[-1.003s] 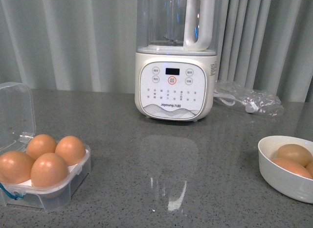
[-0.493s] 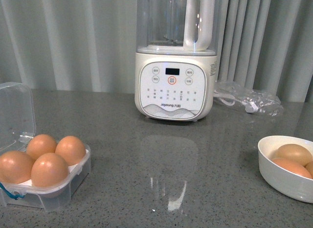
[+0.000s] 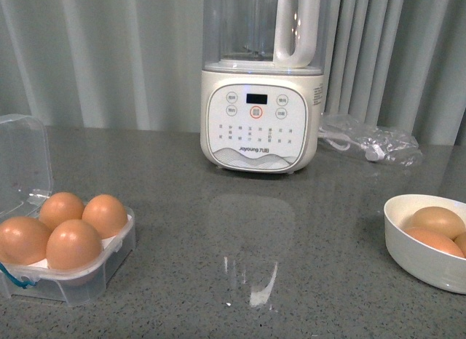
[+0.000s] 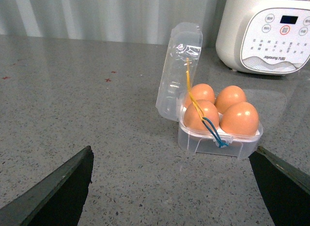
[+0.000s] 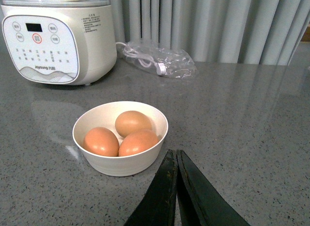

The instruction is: Put egg into box

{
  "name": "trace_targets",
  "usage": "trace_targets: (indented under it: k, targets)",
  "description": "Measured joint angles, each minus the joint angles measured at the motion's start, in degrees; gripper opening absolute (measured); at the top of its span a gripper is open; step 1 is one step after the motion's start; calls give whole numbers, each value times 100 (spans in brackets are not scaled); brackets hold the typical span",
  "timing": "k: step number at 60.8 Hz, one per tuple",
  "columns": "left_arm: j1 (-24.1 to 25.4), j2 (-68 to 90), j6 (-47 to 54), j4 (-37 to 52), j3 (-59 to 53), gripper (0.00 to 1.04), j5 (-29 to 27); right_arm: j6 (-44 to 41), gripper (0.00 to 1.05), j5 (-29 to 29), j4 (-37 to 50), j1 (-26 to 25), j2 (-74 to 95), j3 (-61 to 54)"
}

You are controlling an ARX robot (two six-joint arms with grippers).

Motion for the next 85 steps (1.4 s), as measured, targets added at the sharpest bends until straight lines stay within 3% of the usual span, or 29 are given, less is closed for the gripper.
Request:
trace_targets:
  k: [46, 52, 69, 85]
  targets:
    - [0, 0, 0, 0, 0, 98, 0, 0, 3, 0, -1047, 4, -1464, -343]
    - [0, 0, 0, 0, 0, 98, 0, -2, 3, -2, -1958, 4, -2177, -339]
    - [0, -4, 0, 0, 0, 98, 0, -4, 4, -2, -2022, 4, -2402, -339]
    - [0, -4, 0, 0, 0, 98, 0, 0, 59, 0, -2022, 4, -2402, -339]
